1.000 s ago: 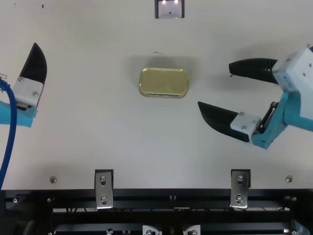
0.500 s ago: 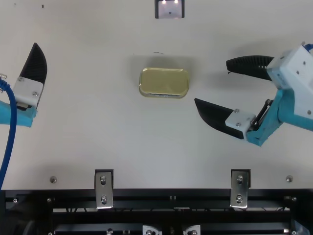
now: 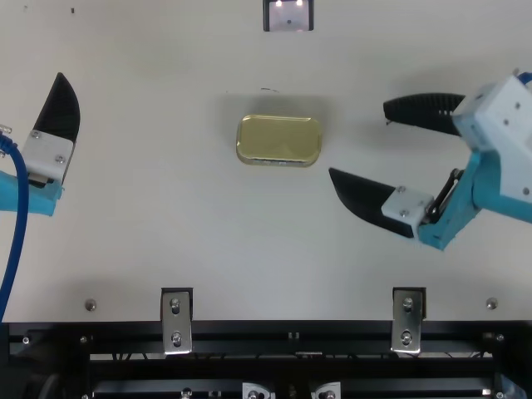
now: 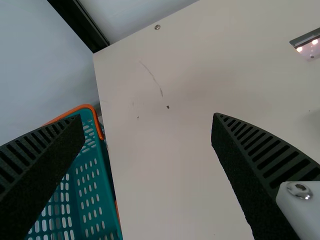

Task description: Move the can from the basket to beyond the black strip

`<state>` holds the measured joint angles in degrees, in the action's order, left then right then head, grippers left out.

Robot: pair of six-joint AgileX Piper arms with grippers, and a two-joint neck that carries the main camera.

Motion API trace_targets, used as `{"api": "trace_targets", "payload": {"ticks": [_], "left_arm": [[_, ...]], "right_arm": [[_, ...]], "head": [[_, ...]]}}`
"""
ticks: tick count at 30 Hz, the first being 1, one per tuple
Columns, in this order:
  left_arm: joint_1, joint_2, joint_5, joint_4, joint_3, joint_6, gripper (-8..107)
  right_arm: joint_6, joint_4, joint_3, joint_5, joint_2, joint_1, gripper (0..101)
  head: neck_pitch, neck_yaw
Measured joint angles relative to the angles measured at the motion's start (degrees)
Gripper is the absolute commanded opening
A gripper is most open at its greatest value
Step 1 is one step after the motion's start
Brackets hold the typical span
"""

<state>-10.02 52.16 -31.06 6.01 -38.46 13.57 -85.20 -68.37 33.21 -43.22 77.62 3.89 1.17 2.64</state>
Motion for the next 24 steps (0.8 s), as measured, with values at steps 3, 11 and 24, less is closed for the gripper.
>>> {"api": "trace_targets", "payload": {"ticks": [3, 11, 24], "left_arm": [[0.0, 0.0, 0.0, 0.0, 0.0, 0.0, 90], [0.0, 0.0, 0.0, 0.0, 0.0, 0.0, 90], [0.0, 0.0, 0.0, 0.0, 0.0, 0.0, 90]], "right_arm": [[2.26, 2.46, 1.16, 0.67, -0.73, 0.85, 101], [11.43, 17.34, 6.6, 2.48, -3.05, 6.0, 101], [30.0, 44.38, 22.31, -4.45, -0.84, 21.17, 101]], "head": [[0.0, 0.0], [0.0, 0.0], [0.0, 0.0]]}}
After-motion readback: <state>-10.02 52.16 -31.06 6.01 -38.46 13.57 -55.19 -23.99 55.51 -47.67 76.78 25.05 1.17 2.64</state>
